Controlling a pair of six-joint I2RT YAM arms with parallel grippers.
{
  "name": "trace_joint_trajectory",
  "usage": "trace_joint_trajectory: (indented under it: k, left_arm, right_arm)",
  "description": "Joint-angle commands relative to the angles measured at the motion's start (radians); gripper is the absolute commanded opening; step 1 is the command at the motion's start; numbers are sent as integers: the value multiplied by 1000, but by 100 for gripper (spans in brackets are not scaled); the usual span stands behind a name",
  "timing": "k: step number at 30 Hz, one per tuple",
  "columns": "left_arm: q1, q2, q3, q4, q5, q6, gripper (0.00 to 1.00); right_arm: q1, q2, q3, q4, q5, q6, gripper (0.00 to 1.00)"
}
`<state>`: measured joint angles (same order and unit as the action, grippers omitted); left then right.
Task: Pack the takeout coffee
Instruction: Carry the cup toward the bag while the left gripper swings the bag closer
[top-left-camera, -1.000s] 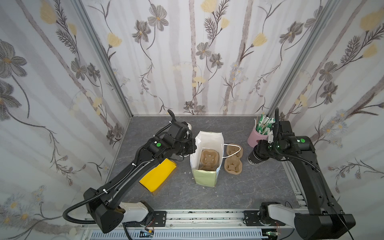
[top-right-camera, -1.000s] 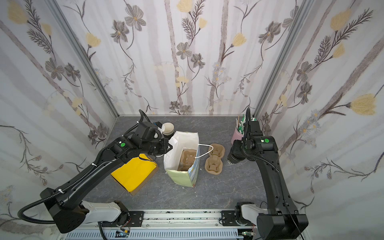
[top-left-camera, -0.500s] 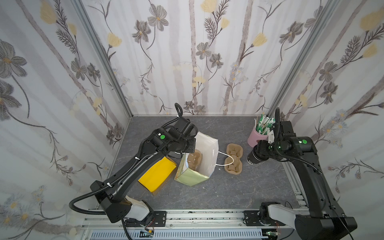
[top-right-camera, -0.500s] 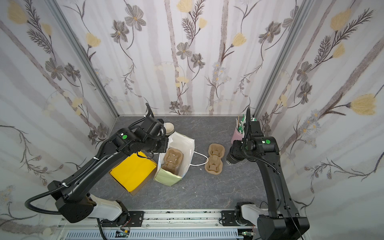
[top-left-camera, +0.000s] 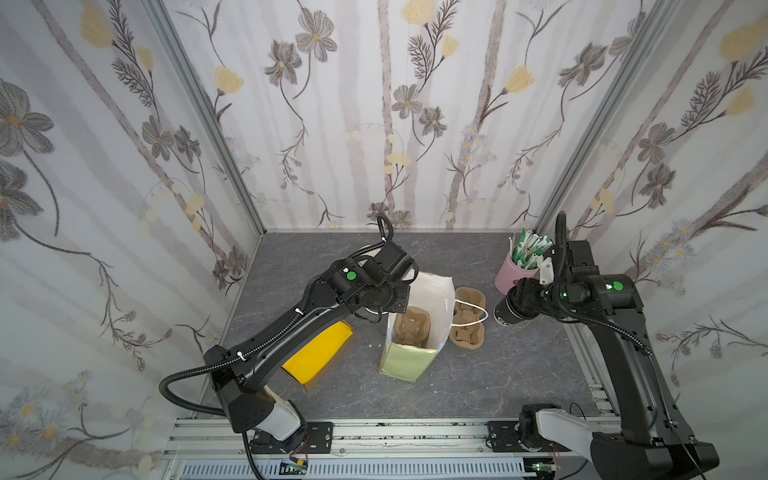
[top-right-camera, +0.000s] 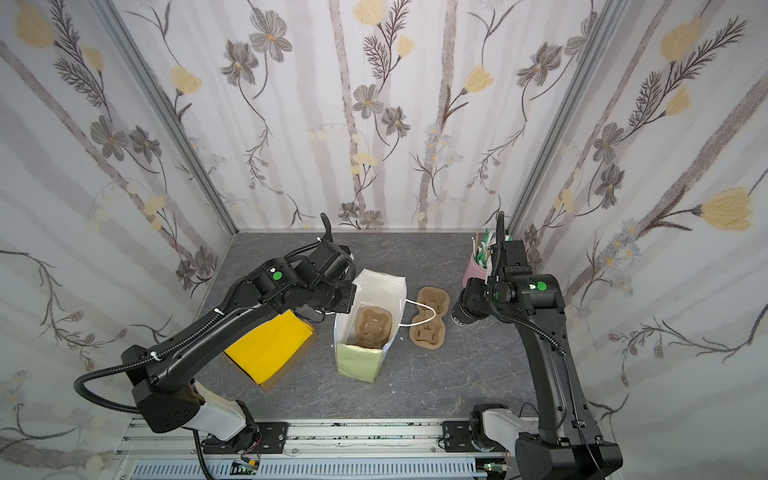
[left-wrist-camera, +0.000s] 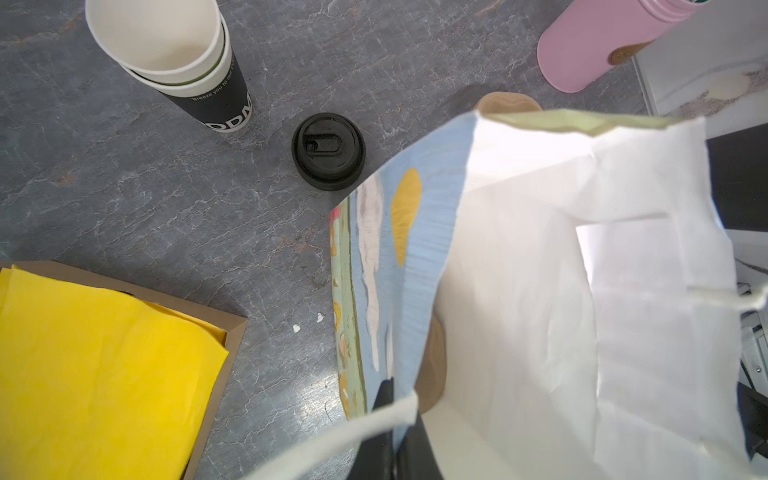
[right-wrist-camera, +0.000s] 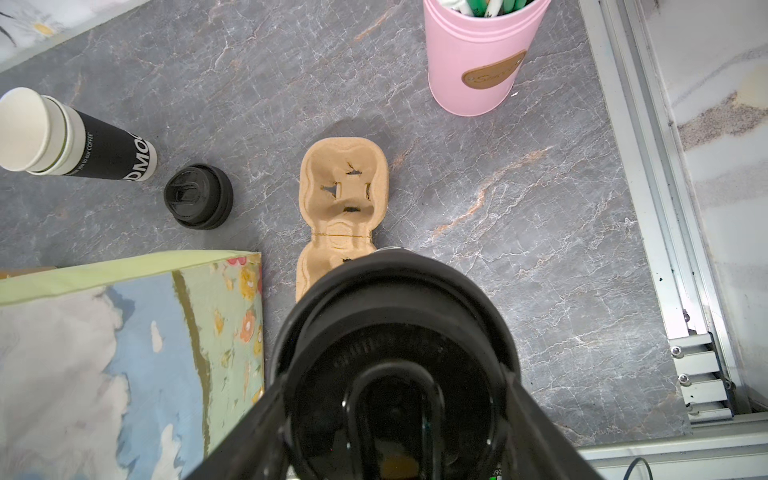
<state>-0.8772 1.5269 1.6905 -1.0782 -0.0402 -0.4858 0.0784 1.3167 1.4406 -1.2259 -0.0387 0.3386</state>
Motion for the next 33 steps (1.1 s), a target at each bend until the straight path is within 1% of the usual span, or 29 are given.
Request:
trace_joint_trajectory:
  k: [1,8,12,17,21,23,25,28,33]
  left_arm:
    - [-3,-8,13,-3,-31,-30,0]
    - [-9,-32,22,-12,-86,-2,0]
    - [-12,-22,61,-59,-139,46,0]
    - [-28,51,156,-194,-245,118,0]
    - [-47,103,236,-253,-293,150,0]
    - [-76,148,290,-303,-340,168,0]
    - [-106,169,312,-310,-372,192,0]
    - [-141,216,357,-310,-383,195,0]
    - [-198,314,439,-307,-337,170,0]
  right_arm:
    - [4,5,29,-7,-20,10,67]
    - [19,10,41,-12,-41,23,67]
    - [20,5,19,-4,-39,24,67]
    - [23,4,-4,4,-44,22,67]
    - [23,0,-27,15,-44,20,67]
    - [23,-2,-36,20,-46,20,67]
    - [23,-5,-44,25,-49,22,67]
    - [23,-7,-49,27,-46,23,67]
    - [24,-9,-45,29,-45,30,67]
